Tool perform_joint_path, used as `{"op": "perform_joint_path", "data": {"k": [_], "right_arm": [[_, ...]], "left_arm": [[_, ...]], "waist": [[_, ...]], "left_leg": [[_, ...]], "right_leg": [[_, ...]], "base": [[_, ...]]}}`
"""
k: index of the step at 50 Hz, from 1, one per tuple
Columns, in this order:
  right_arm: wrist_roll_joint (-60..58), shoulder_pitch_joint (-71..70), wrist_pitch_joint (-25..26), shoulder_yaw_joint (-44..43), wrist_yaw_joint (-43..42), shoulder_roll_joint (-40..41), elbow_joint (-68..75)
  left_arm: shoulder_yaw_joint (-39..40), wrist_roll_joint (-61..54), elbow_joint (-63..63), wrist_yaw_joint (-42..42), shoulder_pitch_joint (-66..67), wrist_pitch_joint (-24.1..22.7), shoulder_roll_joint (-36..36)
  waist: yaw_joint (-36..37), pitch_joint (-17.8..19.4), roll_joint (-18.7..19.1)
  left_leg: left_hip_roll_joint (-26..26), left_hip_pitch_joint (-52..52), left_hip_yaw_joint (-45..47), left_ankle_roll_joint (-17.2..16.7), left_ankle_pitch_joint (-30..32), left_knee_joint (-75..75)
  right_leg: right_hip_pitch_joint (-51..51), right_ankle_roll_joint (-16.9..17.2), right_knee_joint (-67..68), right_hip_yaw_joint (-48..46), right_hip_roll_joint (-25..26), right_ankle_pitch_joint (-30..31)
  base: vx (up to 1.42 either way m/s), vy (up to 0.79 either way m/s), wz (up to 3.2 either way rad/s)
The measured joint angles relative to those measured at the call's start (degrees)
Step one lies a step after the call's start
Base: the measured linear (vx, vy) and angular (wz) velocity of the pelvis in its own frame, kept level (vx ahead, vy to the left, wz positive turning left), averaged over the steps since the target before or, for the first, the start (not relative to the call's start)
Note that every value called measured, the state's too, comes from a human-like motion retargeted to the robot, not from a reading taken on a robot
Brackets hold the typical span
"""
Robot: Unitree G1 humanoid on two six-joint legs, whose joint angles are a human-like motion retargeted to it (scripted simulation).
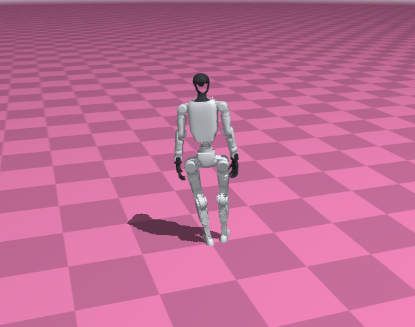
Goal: In place motions
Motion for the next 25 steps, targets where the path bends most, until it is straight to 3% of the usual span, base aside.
{"op": "perform_joint_path", "data": {"k": [7,15,21,25], "right_arm": [[-2.22,-0.48,0.14,1.82,0.08,-0.66,0.24],[1.31,-1.63,1.24,-0.61,-1.93,-1.65,3.79],[4.04,-2.01,2.29,-2.26,-3.37,-2.49,7.27],[5.23,-1.28,3.41,-3.78,-4.41,-2.26,10.62]], "left_arm": [[0.23,1.51,0.61,1.40,-0.77,0.74,3.83],[4.17,-0.48,1.33,1.67,0.26,0.79,3.21],[4.14,0.58,1.19,2.30,0.38,1.16,2.38],[3.93,1.25,0.37,3.21,0.69,0.92,0.75]], "waist": [[-1.82,-0.77,-0.07],[-5.25,-2.97,0.36],[-2.99,-5.76,1.68],[1.77,-8.86,1.84]], "left_leg": [[4.69,0.08,17.97,-1.15,-3.70,0.62],[9.29,0.57,33.04,-2.72,-9.06,6.19],[10.94,2.27,42.40,-4.77,-11.03,7.95],[10.86,3.37,47.91,-6.59,-11.04,8.07]], "right_leg": [[0.60,0.94,2.52,-25.73,-5.29,-0.61],[2.35,-0.54,4.25,-26.70,-6.70,0.35],[8.34,-2.53,1.60,-41.33,-9.97,-1.42],[9.84,-1.00,0.61,-46.93,-10.43,-0.94]], "base": [[-0.25,-0.02,-2.41],[-0.20,-0.04,-2.21],[-0.14,-0.07,-2.00],[-0.02,-0.12,-1.93]]}}
